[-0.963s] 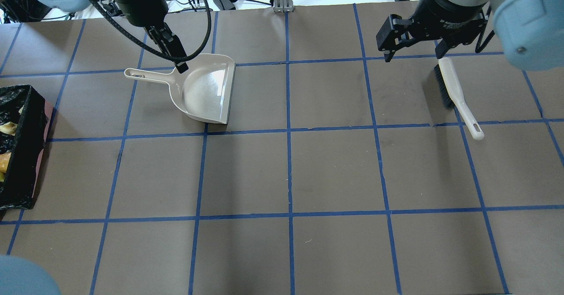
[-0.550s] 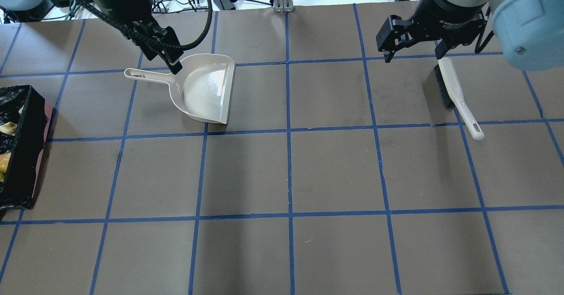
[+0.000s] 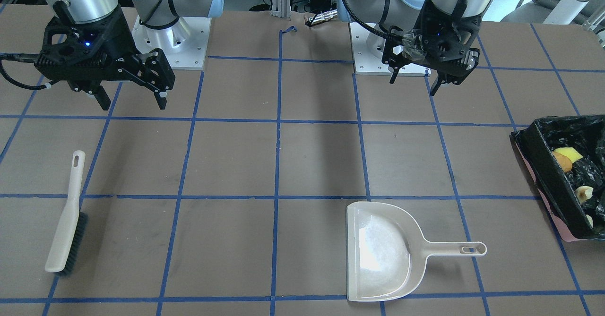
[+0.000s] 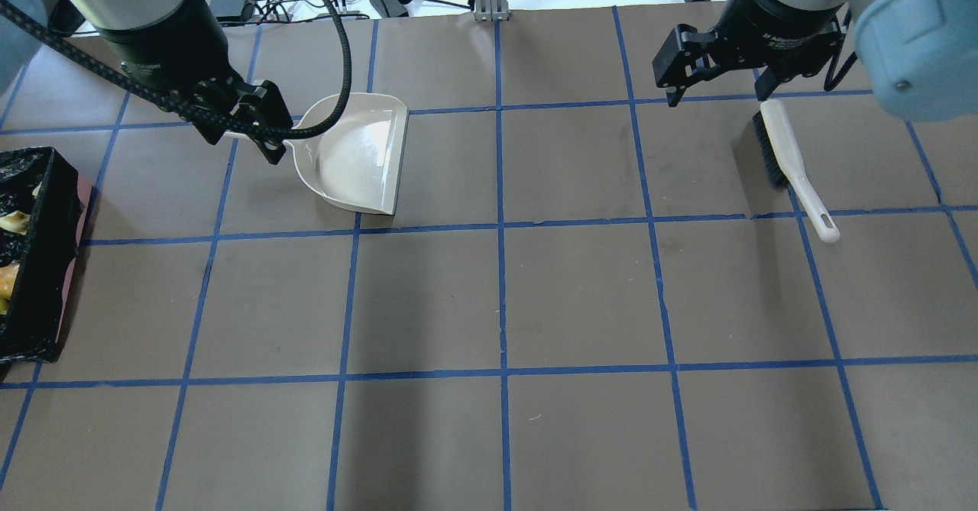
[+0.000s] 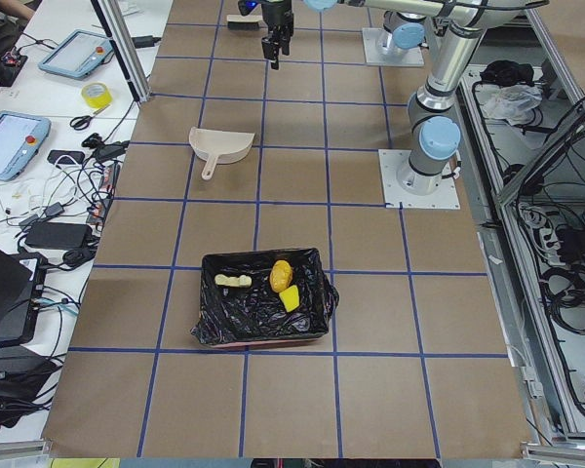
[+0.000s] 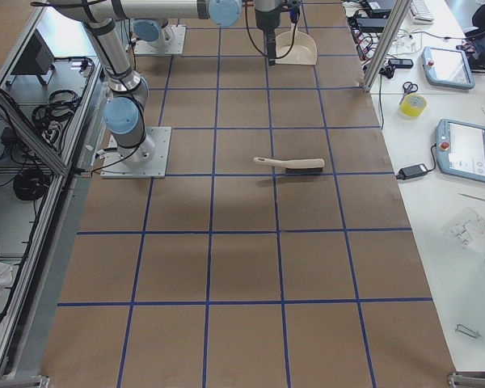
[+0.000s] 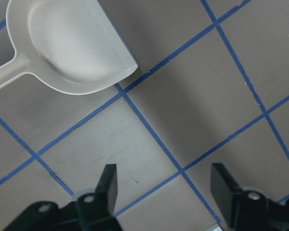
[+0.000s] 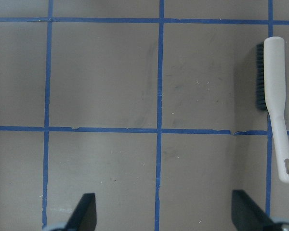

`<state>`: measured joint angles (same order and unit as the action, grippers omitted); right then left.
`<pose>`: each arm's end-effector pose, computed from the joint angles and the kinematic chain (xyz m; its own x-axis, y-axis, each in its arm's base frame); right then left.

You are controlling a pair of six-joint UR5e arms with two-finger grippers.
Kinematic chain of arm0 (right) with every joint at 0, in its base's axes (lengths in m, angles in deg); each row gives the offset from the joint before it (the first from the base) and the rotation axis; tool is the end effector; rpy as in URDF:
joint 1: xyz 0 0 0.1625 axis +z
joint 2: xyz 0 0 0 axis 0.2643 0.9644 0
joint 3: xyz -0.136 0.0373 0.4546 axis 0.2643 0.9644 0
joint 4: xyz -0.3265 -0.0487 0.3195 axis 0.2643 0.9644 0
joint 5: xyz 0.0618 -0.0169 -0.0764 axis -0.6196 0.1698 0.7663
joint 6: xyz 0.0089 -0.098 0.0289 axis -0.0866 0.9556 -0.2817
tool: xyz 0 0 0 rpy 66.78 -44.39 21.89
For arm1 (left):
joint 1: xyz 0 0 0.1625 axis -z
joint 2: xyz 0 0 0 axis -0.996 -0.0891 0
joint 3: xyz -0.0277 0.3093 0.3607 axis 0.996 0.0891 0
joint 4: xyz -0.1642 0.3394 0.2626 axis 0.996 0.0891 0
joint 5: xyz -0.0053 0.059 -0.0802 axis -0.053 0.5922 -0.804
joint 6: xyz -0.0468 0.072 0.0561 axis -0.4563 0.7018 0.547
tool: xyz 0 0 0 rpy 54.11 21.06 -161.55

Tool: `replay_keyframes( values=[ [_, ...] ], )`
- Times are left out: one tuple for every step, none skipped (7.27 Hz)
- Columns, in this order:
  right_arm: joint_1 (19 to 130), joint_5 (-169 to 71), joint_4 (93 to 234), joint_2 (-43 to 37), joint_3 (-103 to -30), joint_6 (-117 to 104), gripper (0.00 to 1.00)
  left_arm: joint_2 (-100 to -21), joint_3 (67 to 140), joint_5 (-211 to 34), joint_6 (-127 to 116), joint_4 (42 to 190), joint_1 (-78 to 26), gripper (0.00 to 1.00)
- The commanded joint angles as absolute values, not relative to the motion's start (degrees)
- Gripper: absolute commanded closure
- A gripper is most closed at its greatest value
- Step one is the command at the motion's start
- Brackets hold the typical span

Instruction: Sweep and dump trash into bin

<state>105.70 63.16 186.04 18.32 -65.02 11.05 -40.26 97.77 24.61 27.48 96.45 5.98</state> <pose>0.1382 -0.5448 0.5527 -0.9995 -0.0301 -0.0107 -0.0280 0.9862 -0.1631 -0.1386 -0.5299 0.5749 -0.9447 0.3274 -0.0203 0.3269 0.9447 0.0244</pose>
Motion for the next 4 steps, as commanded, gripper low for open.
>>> replay_keyframes(
  values=[
    [105.8,63.1,186.1,18.2,-65.1,11.0,0.0,-39.8,98.5,24.4,22.5,94.7,5.6,0.2],
    [105.8,63.2,186.1,18.2,-65.1,11.0,0.0,-39.8,98.5,23.2,20.8,94.4,5.1,0.2],
    [105.7,63.1,186.3,18.0,-65.1,11.0,0.0,-39.8,98.5,23.1,20.1,94.0,5.2,0.2],
    [105.8,63.1,186.2,18.1,-65.1,11.0,0.0,-39.6,98.5,23.2,18.5,93.7,5.2,0.2]
  ],
)
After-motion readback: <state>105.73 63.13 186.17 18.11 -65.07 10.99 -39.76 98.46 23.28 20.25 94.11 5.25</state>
